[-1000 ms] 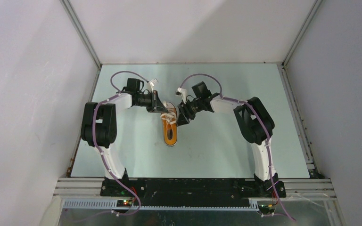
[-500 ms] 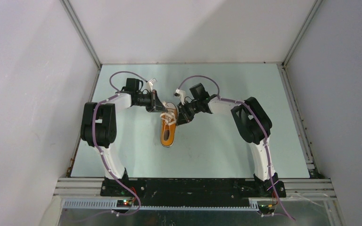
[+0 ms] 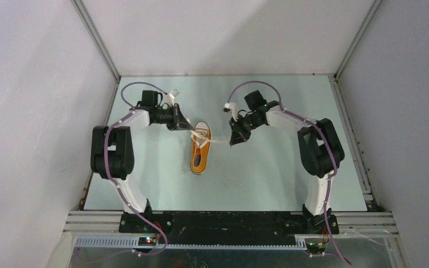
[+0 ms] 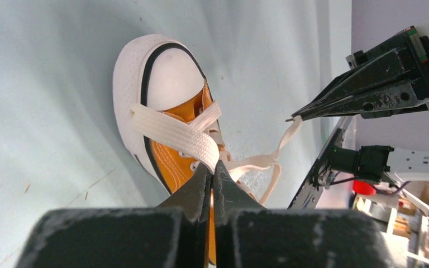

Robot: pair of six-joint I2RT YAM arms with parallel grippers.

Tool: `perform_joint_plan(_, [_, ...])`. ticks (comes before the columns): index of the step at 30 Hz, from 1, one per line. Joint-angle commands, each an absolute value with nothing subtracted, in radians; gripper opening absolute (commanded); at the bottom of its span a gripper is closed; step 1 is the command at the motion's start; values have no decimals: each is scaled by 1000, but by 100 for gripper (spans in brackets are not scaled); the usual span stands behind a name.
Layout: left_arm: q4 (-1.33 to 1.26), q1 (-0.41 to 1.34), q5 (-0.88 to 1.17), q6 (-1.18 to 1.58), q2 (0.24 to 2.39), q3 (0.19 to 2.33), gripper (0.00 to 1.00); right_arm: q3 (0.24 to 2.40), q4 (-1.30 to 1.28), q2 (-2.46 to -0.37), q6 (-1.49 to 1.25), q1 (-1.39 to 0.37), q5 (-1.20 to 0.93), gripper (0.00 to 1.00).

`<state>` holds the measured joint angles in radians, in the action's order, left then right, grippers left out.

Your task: Tie the shoes

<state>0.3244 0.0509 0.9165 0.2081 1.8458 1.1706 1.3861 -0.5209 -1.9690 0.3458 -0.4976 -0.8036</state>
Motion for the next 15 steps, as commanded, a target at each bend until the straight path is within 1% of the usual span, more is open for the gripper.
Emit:
perform_joint_plan(1, [410, 19, 833, 120, 1700, 1190, 0, 1377, -755, -1876, 555, -463, -782, 0])
perform_joint_plan(5, [489, 4, 727, 40, 1628, 1159, 0, 1373, -856, -1815, 581, -423, -755, 0])
perform_joint_plan(10, [623, 3, 628, -39, 1619, 1137, 0, 1352, -942, -1745, 592, -339, -714, 0])
perform_joint_plan(15, [602, -45, 421, -31, 1557, 1063, 0, 1312, -986, -1698, 596, -269, -645, 0])
